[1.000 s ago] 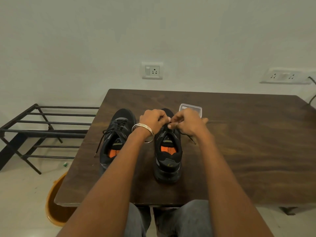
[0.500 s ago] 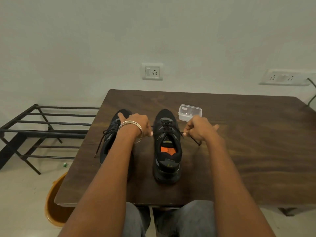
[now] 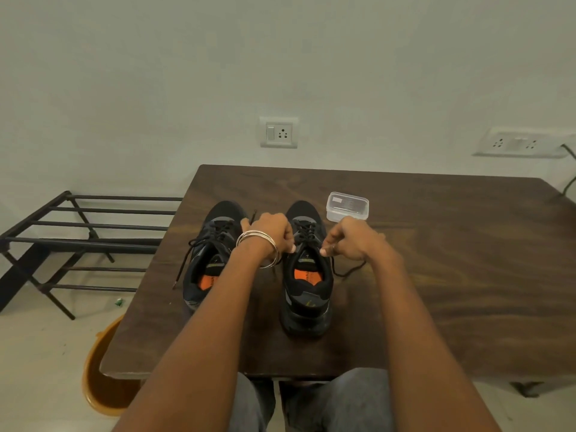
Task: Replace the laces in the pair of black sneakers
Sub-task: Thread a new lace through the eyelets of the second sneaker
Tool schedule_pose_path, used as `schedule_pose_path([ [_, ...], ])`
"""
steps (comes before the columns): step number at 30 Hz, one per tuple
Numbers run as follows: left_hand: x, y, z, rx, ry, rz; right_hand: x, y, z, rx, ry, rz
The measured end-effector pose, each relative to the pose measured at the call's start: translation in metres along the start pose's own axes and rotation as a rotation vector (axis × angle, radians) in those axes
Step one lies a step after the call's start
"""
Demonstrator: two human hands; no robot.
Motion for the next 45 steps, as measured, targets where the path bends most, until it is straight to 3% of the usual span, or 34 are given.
schedule_pose_path([
  [10, 0.020, 0.002, 0.006, 0.101, -0.164, -0.027, -0.007, -0.005, 0.002, 0.027, 0.148, 0.012],
  [18, 0.016, -0.006, 0.002, 0.163, -0.948, -0.046, -0.001, -0.013, -0.002, 0.042, 0.641, -0.052],
  [22, 0.009, 0.000, 0.011, 0.155, -1.205, -0.064, 0.006, -0.008, -0.003, -0.103, 0.898, -0.103],
  [27, 0.003, 0.003, 0.007, 0.006, -1.285, -0.044, 0.009, -0.003, 0.001, -0.206, 1.142, -0.079],
  [31, 0.002, 0.007, 0.017, 0.024, -1.372, -0.042, 0.006, -0.004, 0.008, -0.210, 1.271, -0.049],
  [45, -0.005, -0.001, 0.014, -0.066, -1.360, 0.015, 0.009, 0.001, 0.012, -0.319, 1.383, -0.065],
])
Point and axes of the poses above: each hand's wrist, its own y-axis towards the middle knuckle, its own z-axis out of the palm, x = y × z, the point moved 8 cm from there along y, towards the middle knuckle, and after that the axes turned 5 degrees about -z, right-handed, at the moved point
